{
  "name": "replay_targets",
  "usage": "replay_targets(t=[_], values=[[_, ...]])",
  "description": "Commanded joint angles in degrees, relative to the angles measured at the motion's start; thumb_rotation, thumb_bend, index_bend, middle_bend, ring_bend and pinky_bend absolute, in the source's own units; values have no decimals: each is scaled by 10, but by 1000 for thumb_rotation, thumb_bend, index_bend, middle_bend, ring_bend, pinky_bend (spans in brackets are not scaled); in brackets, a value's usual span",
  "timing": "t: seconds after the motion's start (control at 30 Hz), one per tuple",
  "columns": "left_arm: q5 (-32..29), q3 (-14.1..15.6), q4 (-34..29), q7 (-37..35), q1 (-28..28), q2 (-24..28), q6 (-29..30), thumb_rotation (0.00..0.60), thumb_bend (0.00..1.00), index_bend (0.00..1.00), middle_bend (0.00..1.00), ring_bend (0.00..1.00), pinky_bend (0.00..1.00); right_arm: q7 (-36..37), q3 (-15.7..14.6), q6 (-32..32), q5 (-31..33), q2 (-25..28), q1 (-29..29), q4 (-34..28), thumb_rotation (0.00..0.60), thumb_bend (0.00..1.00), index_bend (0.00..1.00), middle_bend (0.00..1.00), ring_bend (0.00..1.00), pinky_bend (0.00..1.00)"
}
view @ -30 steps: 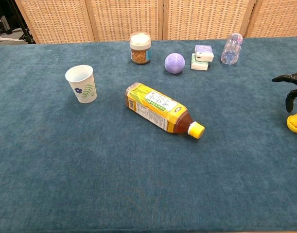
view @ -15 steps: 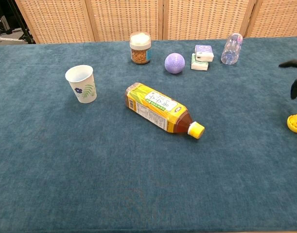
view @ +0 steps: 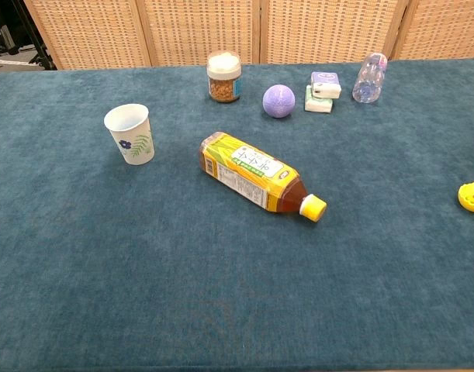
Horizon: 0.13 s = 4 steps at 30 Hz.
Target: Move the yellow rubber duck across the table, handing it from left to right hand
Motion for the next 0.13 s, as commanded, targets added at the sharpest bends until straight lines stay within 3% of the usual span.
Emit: replay_targets(t=[0.03, 0.13], values=[[-7, 1, 6, 5, 8, -7, 4, 600, 178, 0, 0, 0, 0, -16, 10, 22, 22, 13, -30, -34, 600, 0, 0, 0, 0, 0], [-7, 2, 13, 12, 15, -13, 11, 600, 177, 0, 0, 0, 0, -25, 17, 37, 29, 12, -46, -47, 600, 0, 0, 0, 0, 0]])
